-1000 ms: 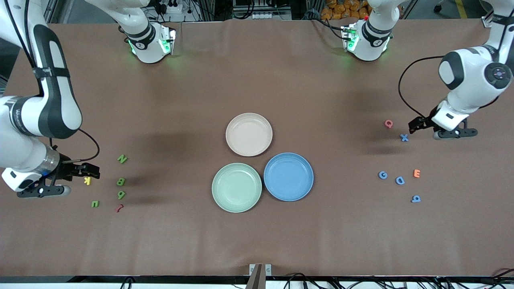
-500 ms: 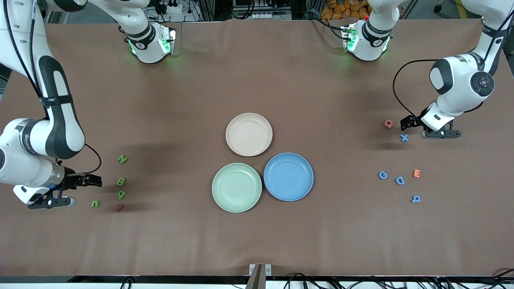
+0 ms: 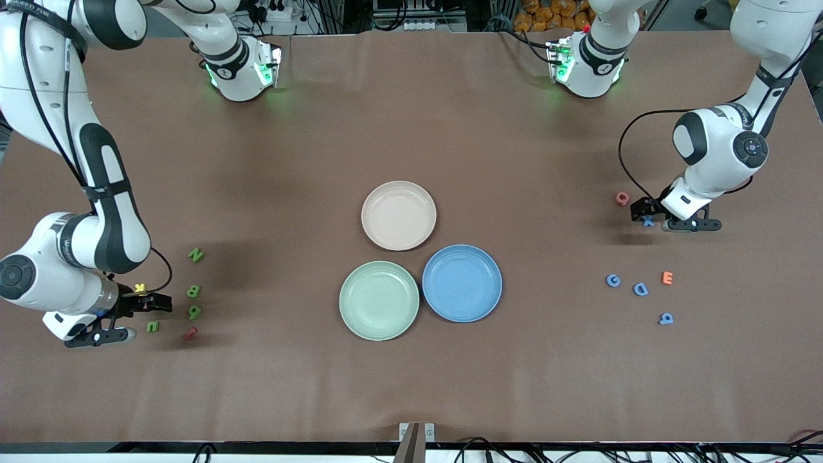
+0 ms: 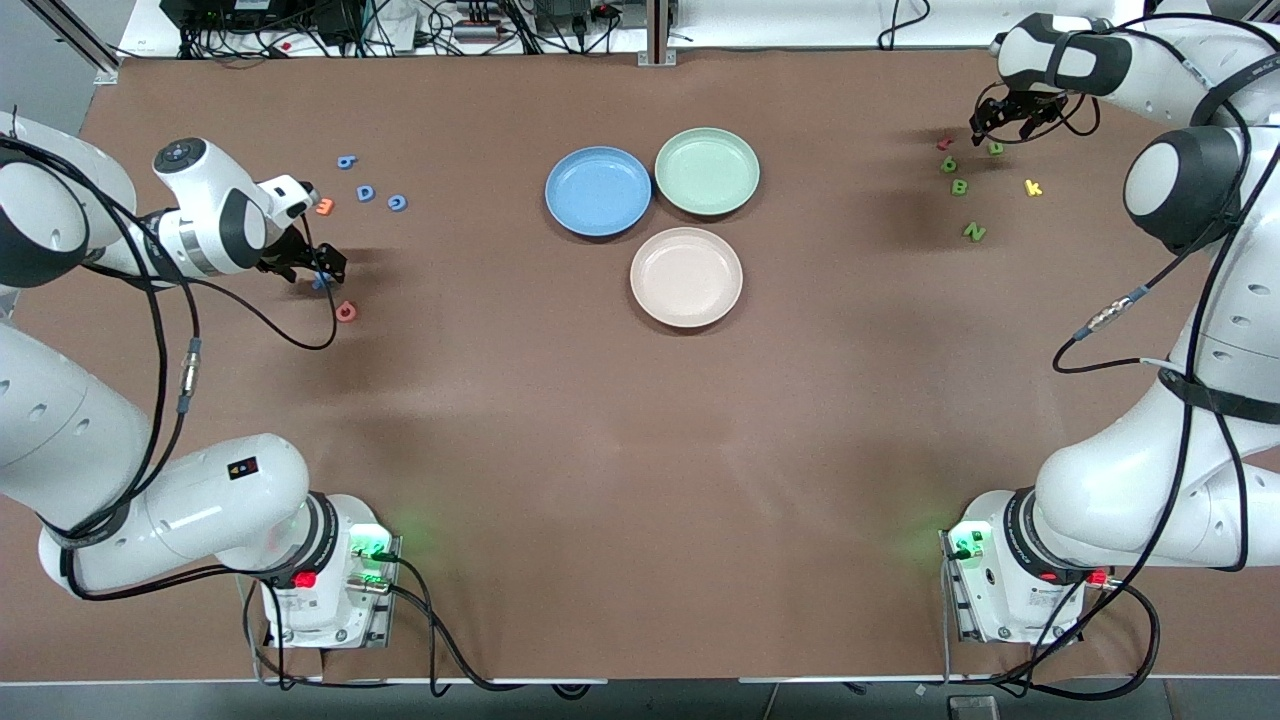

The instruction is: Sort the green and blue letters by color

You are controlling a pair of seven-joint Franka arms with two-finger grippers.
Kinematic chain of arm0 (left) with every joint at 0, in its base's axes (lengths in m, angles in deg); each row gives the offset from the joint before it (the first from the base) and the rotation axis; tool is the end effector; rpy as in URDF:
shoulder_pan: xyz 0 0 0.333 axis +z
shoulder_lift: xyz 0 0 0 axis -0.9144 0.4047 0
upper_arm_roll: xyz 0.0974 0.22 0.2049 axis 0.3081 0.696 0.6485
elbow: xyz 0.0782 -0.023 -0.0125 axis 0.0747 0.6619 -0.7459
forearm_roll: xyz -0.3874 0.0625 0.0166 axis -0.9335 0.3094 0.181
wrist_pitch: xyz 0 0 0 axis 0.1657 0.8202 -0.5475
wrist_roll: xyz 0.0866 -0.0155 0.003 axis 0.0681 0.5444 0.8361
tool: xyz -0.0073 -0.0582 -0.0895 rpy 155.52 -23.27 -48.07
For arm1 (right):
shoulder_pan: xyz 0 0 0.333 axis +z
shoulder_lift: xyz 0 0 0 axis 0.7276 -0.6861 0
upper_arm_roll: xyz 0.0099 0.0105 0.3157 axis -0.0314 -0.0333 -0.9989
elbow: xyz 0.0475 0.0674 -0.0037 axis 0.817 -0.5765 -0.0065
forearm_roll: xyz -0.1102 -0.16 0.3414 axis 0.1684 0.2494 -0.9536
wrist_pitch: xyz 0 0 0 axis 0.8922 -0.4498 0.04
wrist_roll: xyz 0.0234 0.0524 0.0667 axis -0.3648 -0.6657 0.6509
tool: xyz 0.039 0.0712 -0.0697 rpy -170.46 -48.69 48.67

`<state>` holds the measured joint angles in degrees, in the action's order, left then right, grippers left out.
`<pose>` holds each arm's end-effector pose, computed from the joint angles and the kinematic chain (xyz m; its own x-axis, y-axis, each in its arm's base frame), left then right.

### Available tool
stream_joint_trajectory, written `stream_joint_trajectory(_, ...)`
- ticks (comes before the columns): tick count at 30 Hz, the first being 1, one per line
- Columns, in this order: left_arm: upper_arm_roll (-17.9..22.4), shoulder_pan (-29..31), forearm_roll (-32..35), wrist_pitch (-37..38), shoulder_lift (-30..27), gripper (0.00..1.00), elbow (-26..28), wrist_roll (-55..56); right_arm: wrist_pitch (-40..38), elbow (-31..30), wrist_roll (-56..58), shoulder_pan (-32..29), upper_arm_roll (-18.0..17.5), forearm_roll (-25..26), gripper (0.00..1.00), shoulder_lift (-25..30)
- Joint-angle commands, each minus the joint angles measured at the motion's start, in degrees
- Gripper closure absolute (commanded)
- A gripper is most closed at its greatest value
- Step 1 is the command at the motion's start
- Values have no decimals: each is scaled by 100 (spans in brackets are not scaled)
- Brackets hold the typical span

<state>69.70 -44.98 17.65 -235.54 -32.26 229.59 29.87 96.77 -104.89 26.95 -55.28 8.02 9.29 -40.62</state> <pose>0.4651 0.0961 0.1756 0.9991 -0.0318 0.0270 -0.0325 -0.9991 0.0268 0.7113 -0.1067 0.2293 0.9916 0.1286 0.0108 0.1285 -0.9917 0.0078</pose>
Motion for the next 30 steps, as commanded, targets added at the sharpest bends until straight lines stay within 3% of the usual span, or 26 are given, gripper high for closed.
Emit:
stream_joint_trajectory(1, -26, 47, -5, -54, 115, 0, -103, -129, -51, 496, 342, -159, -69, 18, 2, -350)
stream_joint_trajectory(14, -26, 56, -5, -63, 159, 1, -103, -155, 177, 778, 641, -203, -69, 18, 12, -808)
stream_joint_trajectory(20, -17, 65, -5, -63, 159, 27, -94, -164, 177, 901, 650, -247, -95, 10, 23, -966)
stream_joint_trajectory(25, -17, 74, -5, -54, 159, 55, -94, -155, 177, 919, 659, -256, -95, 10, 29, -984)
stream_joint_trajectory(30, -17, 135, -5, -63, 150, 74, -103, -155, 177, 927, 702, -256, -87, 10, 39, -1001)
